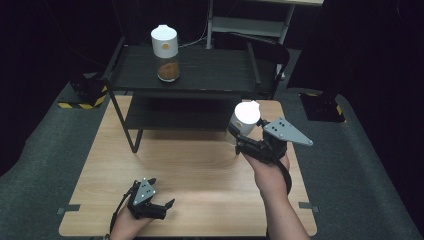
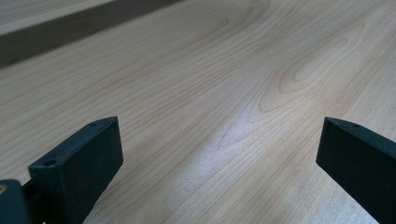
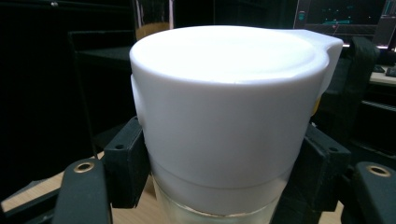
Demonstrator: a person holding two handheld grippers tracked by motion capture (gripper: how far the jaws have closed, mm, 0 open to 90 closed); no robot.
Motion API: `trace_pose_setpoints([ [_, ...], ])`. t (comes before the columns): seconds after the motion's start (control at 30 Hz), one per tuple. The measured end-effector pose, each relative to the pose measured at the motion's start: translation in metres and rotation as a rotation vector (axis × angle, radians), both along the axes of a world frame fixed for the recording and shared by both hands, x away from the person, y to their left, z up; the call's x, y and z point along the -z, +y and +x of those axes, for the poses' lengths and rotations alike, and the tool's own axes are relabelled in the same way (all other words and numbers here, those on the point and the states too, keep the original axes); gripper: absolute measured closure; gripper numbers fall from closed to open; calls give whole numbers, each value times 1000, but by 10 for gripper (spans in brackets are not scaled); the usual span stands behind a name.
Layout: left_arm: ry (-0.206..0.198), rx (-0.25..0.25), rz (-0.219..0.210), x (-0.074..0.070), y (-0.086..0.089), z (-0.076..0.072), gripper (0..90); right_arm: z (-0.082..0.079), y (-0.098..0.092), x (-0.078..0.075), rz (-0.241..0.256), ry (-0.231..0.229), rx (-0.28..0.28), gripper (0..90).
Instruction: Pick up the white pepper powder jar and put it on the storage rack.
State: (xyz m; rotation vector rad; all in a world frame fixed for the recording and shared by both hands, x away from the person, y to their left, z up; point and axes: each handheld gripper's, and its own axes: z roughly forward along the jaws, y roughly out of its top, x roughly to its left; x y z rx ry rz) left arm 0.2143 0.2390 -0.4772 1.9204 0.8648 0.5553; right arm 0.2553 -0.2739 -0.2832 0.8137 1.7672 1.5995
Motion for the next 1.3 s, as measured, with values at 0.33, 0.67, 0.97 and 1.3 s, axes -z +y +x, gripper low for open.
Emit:
trace_pose_setpoints([
  [0.33, 5, 1, -9, 0, 1, 1, 8, 10, 9, -29, 7, -15, 1, 306],
  [0.67, 13, 1, -25, 1, 4, 2, 8, 20, 19, -50, -7, -34, 17, 306],
  [0.97, 18, -2, -31, 1, 4, 3, 8, 31, 30, -70, -9, -46, 27, 306],
  [1.3, 21, 0, -40, 1, 7, 3, 9, 47, 45, -79, -10, -51, 50, 305],
])
